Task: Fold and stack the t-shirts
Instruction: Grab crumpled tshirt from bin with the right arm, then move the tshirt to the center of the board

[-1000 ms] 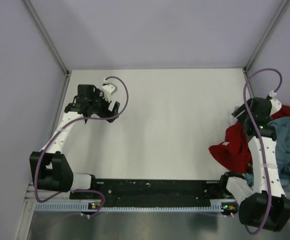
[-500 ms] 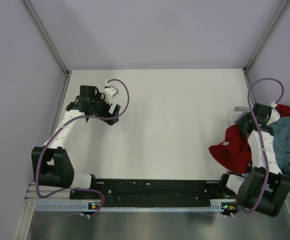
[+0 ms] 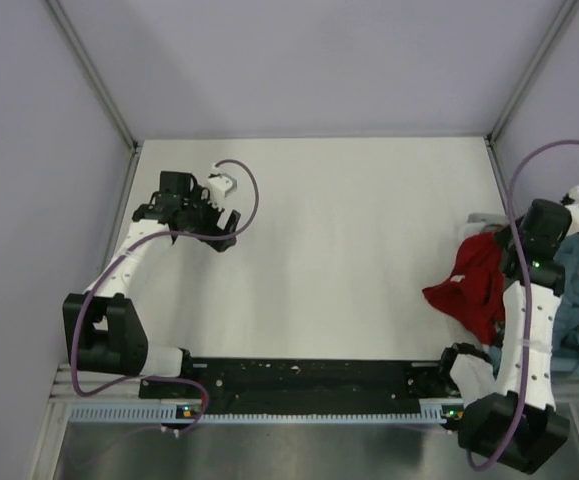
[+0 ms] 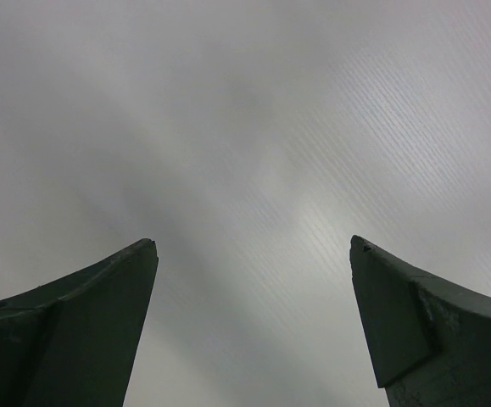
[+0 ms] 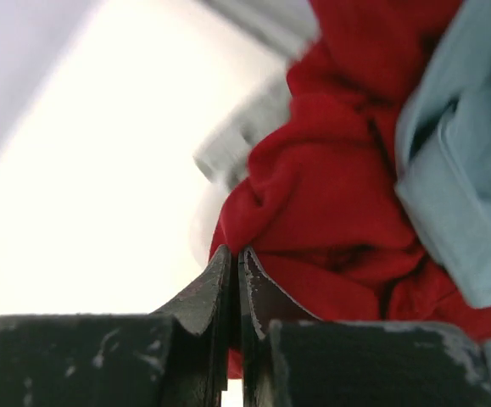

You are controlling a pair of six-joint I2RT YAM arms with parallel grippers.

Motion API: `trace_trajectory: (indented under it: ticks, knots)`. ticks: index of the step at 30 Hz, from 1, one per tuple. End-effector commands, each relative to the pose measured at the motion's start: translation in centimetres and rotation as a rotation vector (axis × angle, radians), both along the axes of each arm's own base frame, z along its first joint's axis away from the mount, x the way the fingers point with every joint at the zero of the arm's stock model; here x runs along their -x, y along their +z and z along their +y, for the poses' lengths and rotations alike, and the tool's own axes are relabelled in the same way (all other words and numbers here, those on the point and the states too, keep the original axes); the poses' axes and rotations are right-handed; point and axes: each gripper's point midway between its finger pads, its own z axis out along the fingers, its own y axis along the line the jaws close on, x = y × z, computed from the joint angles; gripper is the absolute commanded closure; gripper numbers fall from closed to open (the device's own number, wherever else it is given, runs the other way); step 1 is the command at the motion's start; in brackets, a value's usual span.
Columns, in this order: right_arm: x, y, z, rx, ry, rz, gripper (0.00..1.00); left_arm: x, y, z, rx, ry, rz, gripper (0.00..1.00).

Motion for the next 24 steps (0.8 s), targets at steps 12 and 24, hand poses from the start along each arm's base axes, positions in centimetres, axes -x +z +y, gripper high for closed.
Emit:
trace_trajectory:
  ticks: [12, 24]
  knots:
    - [7.3, 42.4, 3.1, 0.679, 0.099, -0.898, 1.00, -0.4, 6.1, -0.4, 0.022, -0.040, -0.141, 0.01]
    - [0.9, 39.4, 29.5, 0.317, 1.293, -0.944, 1.00, -4.1, 8.7, 5.6, 0.061, 0.311, -0.228, 0.01]
